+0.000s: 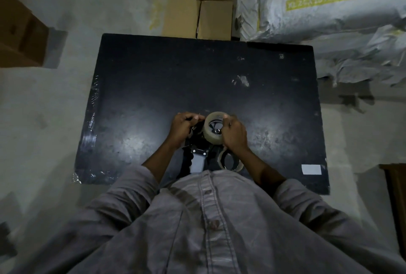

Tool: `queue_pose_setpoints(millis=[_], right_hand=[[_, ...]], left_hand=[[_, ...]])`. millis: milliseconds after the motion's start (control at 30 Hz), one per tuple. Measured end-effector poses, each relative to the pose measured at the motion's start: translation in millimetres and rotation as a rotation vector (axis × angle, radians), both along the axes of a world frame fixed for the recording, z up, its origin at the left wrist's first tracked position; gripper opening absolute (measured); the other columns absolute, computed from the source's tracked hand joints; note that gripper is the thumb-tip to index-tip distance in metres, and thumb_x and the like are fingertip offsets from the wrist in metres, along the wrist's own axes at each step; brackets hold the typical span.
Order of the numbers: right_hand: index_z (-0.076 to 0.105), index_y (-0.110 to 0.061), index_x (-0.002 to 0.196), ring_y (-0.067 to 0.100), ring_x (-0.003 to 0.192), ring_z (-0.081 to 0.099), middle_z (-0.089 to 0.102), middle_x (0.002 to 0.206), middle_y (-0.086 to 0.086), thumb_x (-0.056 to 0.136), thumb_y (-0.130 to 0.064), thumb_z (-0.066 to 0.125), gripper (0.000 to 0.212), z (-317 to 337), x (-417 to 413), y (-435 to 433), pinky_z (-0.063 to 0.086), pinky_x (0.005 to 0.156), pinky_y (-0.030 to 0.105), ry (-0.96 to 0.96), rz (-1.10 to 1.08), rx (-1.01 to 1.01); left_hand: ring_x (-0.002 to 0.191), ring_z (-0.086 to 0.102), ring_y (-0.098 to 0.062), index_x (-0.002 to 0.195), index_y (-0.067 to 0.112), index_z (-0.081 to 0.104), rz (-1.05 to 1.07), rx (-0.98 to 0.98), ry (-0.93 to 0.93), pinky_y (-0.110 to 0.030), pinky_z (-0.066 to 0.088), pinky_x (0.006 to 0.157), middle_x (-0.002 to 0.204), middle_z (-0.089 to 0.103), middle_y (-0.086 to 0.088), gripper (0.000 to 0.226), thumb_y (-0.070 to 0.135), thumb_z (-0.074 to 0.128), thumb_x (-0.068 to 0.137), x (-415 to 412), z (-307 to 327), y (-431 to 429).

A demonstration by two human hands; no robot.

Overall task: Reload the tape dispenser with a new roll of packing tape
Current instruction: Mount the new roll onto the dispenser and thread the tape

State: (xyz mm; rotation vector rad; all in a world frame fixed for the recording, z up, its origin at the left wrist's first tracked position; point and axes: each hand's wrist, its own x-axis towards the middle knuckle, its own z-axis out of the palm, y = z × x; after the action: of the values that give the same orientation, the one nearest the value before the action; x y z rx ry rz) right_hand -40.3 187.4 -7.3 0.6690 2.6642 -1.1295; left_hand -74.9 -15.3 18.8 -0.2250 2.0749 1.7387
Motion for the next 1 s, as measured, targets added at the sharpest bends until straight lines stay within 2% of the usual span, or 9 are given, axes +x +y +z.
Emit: queue_pose_setpoints(millis=[100, 200, 267, 367, 467, 667, 900, 1000], right_hand=[[0.061, -0.007, 0.126, 0.046, 0.112, 0.068, 0.070, 0.120, 0.026, 0.120, -0.042, 0.037, 0.044, -3, 6, -7, 0.054, 0.091, 0.049, -0.005, -0.025, 0.011], [0.061, -0.005, 0.126, 0.047, 0.110, 0.068, 0.069, 0.120, 0.028, 0.119, -0.039, 0.039, 0.041, -2, 10, -12, 0.055, 0.090, 0.051, 0.015, -0.061, 0.020], [0.060, -0.006, 0.128, 0.046, 0.110, 0.068, 0.070, 0.121, 0.027, 0.119, -0.038, 0.039, 0.039, -1, 12, -13, 0.053, 0.088, 0.050, 0.010, -0.081, 0.038], [0.060, -0.009, 0.126, 0.045, 0.108, 0.069, 0.071, 0.119, 0.024, 0.119, -0.041, 0.038, 0.039, 3, 14, -14, 0.055, 0.085, 0.049, 0.024, -0.070, 0.077], [0.060, -0.012, 0.122, 0.044, 0.106, 0.069, 0.072, 0.116, 0.021, 0.118, -0.044, 0.037, 0.040, 2, 13, -12, 0.054, 0.084, 0.048, 0.044, -0.047, 0.120], [0.064, -0.012, 0.120, 0.044, 0.106, 0.070, 0.075, 0.115, 0.020, 0.118, -0.043, 0.039, 0.040, 0, 12, -13, 0.056, 0.087, 0.049, 0.088, -0.015, 0.179], [0.066, -0.014, 0.120, 0.045, 0.106, 0.071, 0.075, 0.116, 0.020, 0.117, -0.045, 0.040, 0.041, -4, 16, -12, 0.056, 0.087, 0.051, 0.114, -0.040, 0.194], [0.065, -0.013, 0.118, 0.045, 0.104, 0.070, 0.074, 0.113, 0.021, 0.118, -0.043, 0.041, 0.039, -7, 19, -10, 0.055, 0.084, 0.050, 0.133, -0.049, 0.141]], left_hand=[[0.097, 0.079, -0.012, 0.103, 0.011, 0.084, 0.043, 0.018, -0.061, -0.039, 0.061, 0.098, 0.103, 0.084, -0.001, 0.023, 0.004, 0.063, 0.107, 3, -2, 0], [0.100, 0.079, -0.016, 0.106, 0.010, 0.086, 0.023, 0.031, -0.114, -0.035, 0.061, 0.097, 0.107, 0.085, -0.006, 0.023, 0.022, 0.066, 0.110, -4, 2, -2], [0.099, 0.080, -0.013, 0.106, 0.014, 0.087, -0.095, -0.019, -0.092, -0.029, 0.062, 0.093, 0.103, 0.086, -0.002, 0.030, 0.038, 0.070, 0.107, -14, 9, -4], [0.092, 0.079, -0.003, 0.103, 0.023, 0.089, -0.355, -0.221, -0.027, -0.023, 0.062, 0.086, 0.096, 0.085, 0.009, 0.037, 0.057, 0.082, 0.092, -34, 15, -4], [0.078, 0.073, 0.010, 0.102, 0.028, 0.090, -0.499, -0.399, 0.005, -0.012, 0.056, 0.072, 0.090, 0.084, 0.015, 0.039, 0.058, 0.094, 0.076, -51, 18, 1], [0.080, 0.070, 0.006, 0.100, 0.020, 0.090, -0.563, -0.515, 0.017, -0.012, 0.049, 0.069, 0.094, 0.084, 0.008, 0.041, 0.047, 0.099, 0.071, -62, 23, 8], [0.076, 0.072, -0.002, 0.095, 0.021, 0.090, -0.583, -0.535, -0.013, -0.020, 0.054, 0.071, 0.085, 0.083, 0.007, 0.038, 0.045, 0.101, 0.067, -63, 28, 12], [0.083, 0.077, -0.007, 0.090, 0.025, 0.089, -0.579, -0.561, -0.011, -0.027, 0.061, 0.080, 0.087, 0.084, 0.006, 0.039, 0.049, 0.101, 0.062, -61, 29, 14]])
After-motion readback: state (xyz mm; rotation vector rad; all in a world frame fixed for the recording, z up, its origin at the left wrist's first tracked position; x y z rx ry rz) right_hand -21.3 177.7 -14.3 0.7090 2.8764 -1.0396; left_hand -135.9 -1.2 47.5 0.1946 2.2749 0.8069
